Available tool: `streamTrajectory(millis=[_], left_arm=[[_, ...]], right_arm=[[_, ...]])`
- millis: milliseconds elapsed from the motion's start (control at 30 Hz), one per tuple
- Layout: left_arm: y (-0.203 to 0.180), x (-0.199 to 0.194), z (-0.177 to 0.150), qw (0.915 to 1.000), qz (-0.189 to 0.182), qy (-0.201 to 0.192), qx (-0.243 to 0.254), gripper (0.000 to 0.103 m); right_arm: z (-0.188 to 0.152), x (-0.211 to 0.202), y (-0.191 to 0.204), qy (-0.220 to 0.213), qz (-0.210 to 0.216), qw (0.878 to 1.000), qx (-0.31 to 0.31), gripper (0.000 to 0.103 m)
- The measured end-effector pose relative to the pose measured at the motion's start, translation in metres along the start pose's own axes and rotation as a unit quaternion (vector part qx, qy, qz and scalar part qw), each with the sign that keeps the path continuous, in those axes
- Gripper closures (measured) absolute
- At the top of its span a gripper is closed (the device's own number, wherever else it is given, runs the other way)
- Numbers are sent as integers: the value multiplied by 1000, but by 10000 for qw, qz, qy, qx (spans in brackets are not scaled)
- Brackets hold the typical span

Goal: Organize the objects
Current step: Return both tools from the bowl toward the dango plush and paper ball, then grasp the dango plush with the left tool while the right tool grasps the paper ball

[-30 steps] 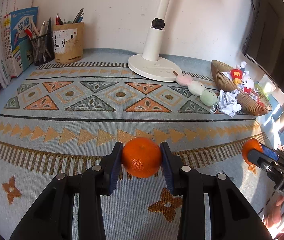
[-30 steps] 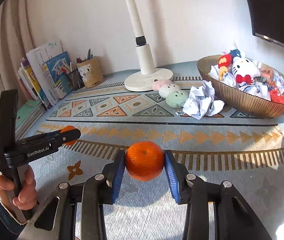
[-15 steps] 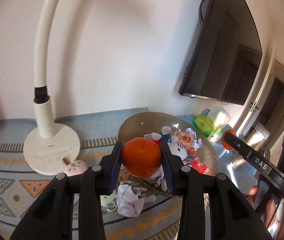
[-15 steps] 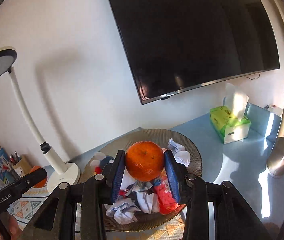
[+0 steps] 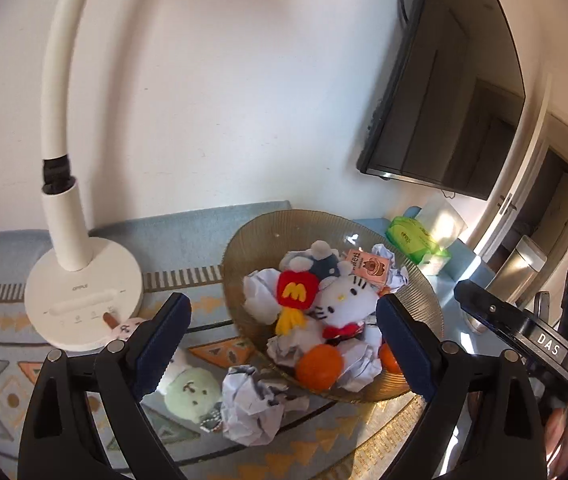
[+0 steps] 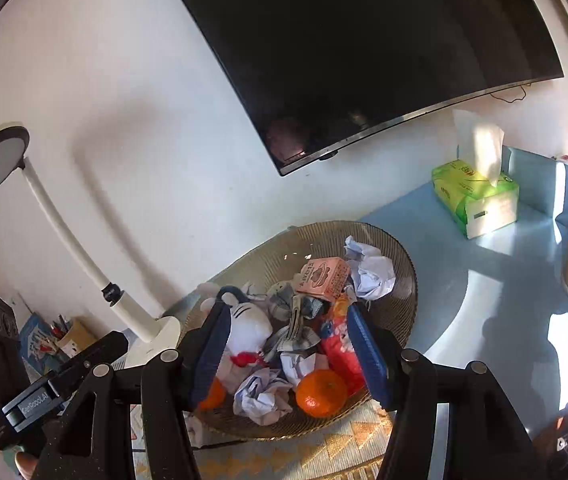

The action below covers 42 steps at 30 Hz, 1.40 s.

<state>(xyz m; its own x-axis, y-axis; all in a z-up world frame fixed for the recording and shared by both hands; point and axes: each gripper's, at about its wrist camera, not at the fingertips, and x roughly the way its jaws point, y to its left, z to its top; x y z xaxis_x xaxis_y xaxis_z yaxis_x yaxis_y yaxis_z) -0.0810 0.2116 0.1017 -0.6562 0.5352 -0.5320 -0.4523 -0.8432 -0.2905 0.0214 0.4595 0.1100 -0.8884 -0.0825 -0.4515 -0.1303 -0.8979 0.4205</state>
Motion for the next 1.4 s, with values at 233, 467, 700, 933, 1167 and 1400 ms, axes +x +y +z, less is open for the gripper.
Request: streamTrajectory(millis=[233,467,700,933,1167,1400], left_arm=[[79,-69,-60,9926,1031,2,-647,2],[133,-81,-109,9836,1366,38,-1181,2],[153,-65,-111,9807,732,589,-1717,2],[155,-67,-113,9790,571,586,-1866,2],[141,-53,-91,9716,52,819,-2221,2],[111,4,-42,9758,262,877,-1988,2]], right_arm=[[-78,-17,57,656,663,9948,-402,29],[-137,21,88,1102,-18,9882,-1068,29],[-142,31,93,1153,-298,9838,-1340,21],[-132,53,77,1906,7,9800,-562,20],[-110,103,67,2130,228,9743,699,21],[-106,124,74,1601,-75,9867,252,23]])
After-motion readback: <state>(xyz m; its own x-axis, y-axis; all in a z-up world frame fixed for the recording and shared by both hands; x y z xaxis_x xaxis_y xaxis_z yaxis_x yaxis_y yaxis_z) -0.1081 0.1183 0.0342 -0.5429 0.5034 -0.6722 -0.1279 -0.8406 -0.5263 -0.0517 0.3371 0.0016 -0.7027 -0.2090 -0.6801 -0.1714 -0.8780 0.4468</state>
